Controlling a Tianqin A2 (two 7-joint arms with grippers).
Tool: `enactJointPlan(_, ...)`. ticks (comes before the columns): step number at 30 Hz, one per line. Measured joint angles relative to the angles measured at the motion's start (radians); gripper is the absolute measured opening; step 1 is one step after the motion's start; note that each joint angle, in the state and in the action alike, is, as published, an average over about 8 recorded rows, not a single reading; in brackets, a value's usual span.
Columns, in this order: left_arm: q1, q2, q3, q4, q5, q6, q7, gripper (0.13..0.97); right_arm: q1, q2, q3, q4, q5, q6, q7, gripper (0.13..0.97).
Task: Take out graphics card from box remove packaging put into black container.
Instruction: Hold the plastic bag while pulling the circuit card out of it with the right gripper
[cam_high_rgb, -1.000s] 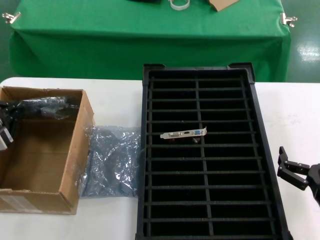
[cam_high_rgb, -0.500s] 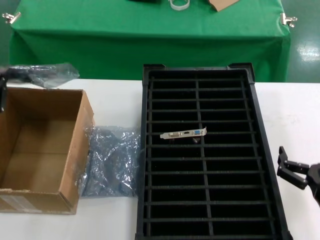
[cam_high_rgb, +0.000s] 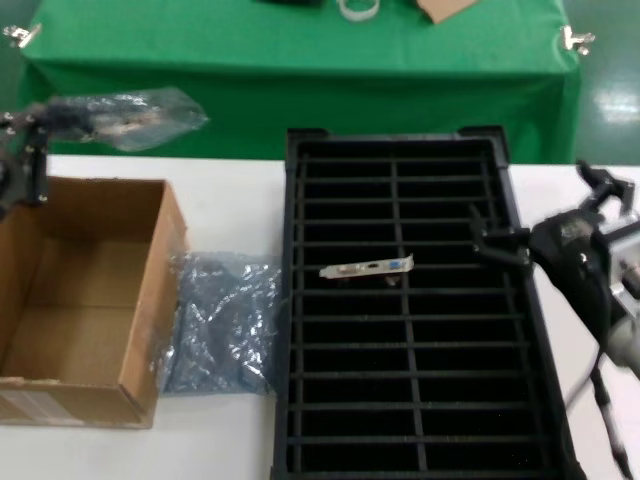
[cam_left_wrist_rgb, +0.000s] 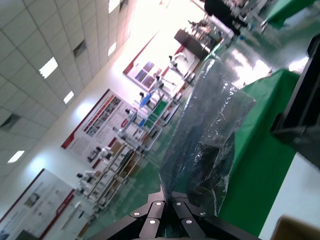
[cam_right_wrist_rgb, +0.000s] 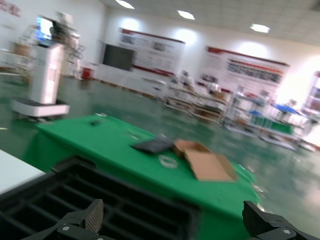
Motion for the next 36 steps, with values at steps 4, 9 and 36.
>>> enactJointPlan(4, 0.046, 0.014, 0.004, -0.058, -0.002, 0.006, -0.033, 0.139, 0.159, -0.046, -0.049, -0.146, -0.113, -0.144, 0.089, 0.965)
enactJointPlan(9, 0.103, 0.03, 0.011, -0.112, 0.001, 0.017, -0.056, 0.139, 0.339, -0.143, -0.071, -0.36, -0.219, -0.345, 0.154, 0.965)
enactJointPlan(36, 0.129, 0.101, 0.022, -0.133, 0.009, 0.06, 0.008, 0.138, 0.704, -0.566, 0.218, -1.172, -0.197, -0.971, -0.285, 0.743)
